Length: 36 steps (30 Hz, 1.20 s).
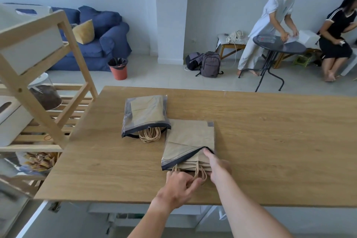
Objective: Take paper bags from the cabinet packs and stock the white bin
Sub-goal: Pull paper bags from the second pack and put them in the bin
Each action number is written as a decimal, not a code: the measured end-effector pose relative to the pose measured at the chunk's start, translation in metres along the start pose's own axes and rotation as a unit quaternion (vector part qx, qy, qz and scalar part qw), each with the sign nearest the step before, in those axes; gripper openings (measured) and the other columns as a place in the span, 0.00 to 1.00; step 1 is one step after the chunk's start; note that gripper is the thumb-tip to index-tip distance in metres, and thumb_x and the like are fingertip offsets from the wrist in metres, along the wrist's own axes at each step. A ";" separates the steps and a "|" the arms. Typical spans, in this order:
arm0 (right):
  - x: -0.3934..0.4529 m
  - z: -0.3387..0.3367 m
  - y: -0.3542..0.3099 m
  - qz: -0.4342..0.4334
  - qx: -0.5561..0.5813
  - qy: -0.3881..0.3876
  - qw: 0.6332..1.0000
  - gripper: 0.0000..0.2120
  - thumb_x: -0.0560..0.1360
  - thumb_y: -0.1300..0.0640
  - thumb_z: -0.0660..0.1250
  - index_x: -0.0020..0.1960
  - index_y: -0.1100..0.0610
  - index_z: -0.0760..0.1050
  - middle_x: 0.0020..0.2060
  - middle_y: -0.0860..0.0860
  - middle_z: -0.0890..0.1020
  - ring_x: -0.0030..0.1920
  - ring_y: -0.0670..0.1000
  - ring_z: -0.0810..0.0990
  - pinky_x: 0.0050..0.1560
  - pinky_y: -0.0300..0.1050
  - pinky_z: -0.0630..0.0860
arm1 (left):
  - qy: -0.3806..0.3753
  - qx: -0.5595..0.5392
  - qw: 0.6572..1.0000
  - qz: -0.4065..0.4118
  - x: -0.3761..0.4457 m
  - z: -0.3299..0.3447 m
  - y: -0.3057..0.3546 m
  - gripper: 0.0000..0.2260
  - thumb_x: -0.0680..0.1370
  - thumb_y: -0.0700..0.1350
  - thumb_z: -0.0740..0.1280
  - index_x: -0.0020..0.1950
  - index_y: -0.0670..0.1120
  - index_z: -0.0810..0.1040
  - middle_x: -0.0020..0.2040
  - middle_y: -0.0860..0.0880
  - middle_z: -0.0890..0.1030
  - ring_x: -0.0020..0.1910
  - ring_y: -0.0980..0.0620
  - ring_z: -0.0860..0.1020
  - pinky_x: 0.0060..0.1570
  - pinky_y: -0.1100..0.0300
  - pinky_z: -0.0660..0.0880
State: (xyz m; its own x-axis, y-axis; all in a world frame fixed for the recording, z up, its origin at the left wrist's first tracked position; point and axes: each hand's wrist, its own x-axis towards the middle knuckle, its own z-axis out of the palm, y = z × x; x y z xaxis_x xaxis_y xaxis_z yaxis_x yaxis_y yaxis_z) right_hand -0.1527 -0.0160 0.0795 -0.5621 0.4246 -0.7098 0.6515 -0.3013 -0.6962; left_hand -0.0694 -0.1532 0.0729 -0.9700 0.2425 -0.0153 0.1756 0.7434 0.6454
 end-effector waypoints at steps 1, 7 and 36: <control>0.001 -0.002 0.000 -0.001 0.000 -0.003 1.000 0.34 0.59 0.50 0.84 0.55 0.69 0.77 0.51 0.60 0.81 0.51 0.62 0.81 0.49 0.53 0.81 | -0.018 0.030 0.999 0.007 -0.002 -0.001 -0.002 0.26 0.79 0.64 0.54 0.26 0.48 0.61 0.23 0.53 0.65 0.23 0.53 0.62 0.52 0.56 0.66; 0.076 0.001 0.037 0.037 -0.060 -0.092 0.993 0.52 0.38 0.31 0.81 0.55 0.57 0.76 0.49 0.59 0.83 0.44 0.62 0.84 0.45 0.63 0.82 | -0.062 0.058 0.996 0.014 -0.004 0.003 -0.002 0.25 0.81 0.62 0.52 0.29 0.49 0.63 0.28 0.50 0.69 0.27 0.53 0.63 0.57 0.53 0.64; 0.054 -0.029 -0.015 0.006 0.003 -0.108 0.994 0.23 0.63 0.71 0.76 0.57 0.64 0.78 0.45 0.62 0.84 0.34 0.58 0.83 0.29 0.46 0.79 | 0.244 -0.451 0.713 -0.478 0.079 0.005 -0.002 0.15 0.77 0.40 0.71 0.63 0.48 0.79 0.64 0.43 0.76 0.63 0.44 0.74 0.62 0.53 0.72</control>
State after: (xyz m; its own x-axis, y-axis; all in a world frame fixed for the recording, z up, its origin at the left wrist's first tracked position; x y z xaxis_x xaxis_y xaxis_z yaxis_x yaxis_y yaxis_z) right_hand -0.1785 0.0361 0.0548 -0.6516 0.2272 -0.7237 0.6563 -0.3097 -0.6881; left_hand -0.1454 -0.1325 0.0661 -0.5556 -0.5156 -0.6523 -0.5706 -0.3341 0.7502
